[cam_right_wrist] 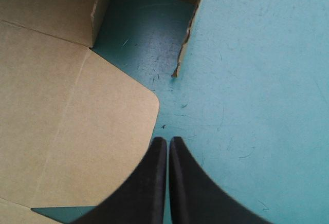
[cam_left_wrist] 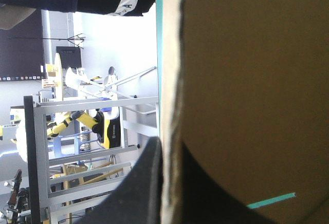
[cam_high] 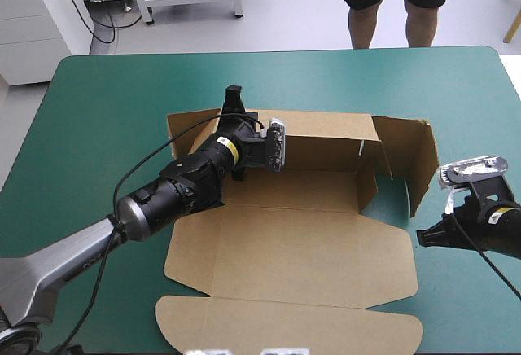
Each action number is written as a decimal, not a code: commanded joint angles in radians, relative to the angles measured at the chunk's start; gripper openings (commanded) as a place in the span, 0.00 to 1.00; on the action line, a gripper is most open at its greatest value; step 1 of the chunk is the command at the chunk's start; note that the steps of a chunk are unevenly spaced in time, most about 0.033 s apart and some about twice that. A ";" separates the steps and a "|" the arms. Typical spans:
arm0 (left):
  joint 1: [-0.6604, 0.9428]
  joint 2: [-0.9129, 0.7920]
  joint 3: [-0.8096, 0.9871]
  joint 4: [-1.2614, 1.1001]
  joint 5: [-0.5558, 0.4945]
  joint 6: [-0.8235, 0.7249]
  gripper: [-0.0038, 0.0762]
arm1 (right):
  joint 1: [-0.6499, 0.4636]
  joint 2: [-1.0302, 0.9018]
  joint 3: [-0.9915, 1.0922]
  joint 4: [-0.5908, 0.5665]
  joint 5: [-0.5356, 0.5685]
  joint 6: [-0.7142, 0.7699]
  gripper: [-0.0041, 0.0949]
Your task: Fold the box
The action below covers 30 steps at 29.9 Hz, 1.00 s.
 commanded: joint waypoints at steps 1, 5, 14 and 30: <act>-0.016 -0.027 -0.016 0.070 -0.011 -0.098 0.04 | -0.008 -0.004 -0.023 0.013 -0.032 -0.002 0.04; -0.039 -0.022 0.044 0.277 0.014 -0.258 0.04 | -0.008 -0.004 -0.023 0.013 -0.021 -0.002 0.04; -0.123 -0.012 0.182 0.655 0.147 -0.661 0.04 | -0.008 -0.004 -0.023 0.011 -0.021 -0.002 0.04; -0.123 -0.008 0.182 0.655 0.149 -0.661 0.04 | -0.008 -0.004 -0.023 0.040 -0.067 0.155 0.43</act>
